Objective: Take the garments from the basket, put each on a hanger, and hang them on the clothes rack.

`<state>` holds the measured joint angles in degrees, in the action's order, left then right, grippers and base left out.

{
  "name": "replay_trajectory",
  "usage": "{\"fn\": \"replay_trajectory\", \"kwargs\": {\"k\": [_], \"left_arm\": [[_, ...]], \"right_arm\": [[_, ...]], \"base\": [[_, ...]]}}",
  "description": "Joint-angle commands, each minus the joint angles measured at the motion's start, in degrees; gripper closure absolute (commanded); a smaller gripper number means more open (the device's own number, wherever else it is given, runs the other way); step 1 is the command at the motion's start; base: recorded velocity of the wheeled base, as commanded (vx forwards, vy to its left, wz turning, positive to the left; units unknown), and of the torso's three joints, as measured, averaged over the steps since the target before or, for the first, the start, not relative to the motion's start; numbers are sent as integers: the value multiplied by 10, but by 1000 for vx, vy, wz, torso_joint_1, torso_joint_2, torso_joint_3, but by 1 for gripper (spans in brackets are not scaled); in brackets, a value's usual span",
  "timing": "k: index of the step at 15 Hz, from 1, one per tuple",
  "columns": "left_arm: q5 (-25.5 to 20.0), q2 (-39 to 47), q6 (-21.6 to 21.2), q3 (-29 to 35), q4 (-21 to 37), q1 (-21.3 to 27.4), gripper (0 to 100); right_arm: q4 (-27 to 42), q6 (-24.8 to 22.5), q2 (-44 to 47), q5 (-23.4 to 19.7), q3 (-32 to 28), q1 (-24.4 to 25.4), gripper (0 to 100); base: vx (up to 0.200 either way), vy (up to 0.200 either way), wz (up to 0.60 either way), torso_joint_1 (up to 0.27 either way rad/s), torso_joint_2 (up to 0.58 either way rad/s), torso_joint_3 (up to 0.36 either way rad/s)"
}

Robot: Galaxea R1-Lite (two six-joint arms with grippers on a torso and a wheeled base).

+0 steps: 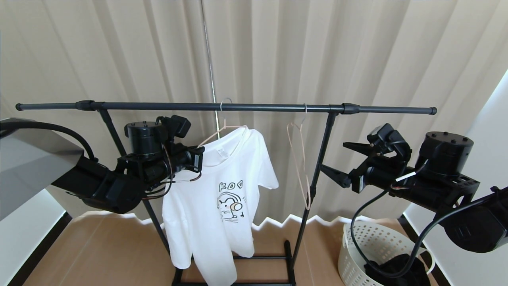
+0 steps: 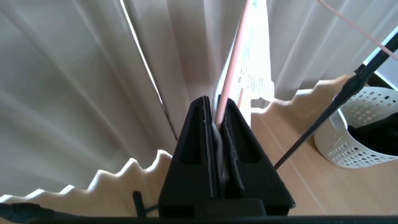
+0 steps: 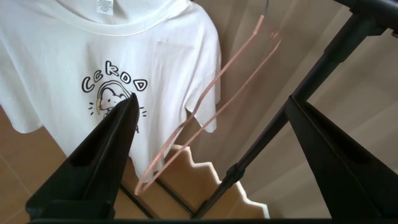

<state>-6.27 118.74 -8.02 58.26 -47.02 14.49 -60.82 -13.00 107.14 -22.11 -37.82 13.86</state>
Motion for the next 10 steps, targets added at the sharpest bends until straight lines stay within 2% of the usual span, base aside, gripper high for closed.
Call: {"fn": "replay_trajectory", "kwargs": {"k": [1,6,7,10], "left_arm": [[0,-1,0,0,0,1,100],[5,-5,-1,5,2,15,100],[5,-5,-1,5,2,17,0],[5,-8,-1,5,0,16,0]], "right_arm": [[0,0,-1,0,1,0,0],[-1,0,-4,0,2,0,0],[-1,0,-5,0,2,0,0],[-1,0,-6,0,2,0,0]], "base": [[0,0,0,0,0,0],[0,0,0,0,0,0],[0,0,0,0,0,0],[0,0,0,0,0,0]]}}
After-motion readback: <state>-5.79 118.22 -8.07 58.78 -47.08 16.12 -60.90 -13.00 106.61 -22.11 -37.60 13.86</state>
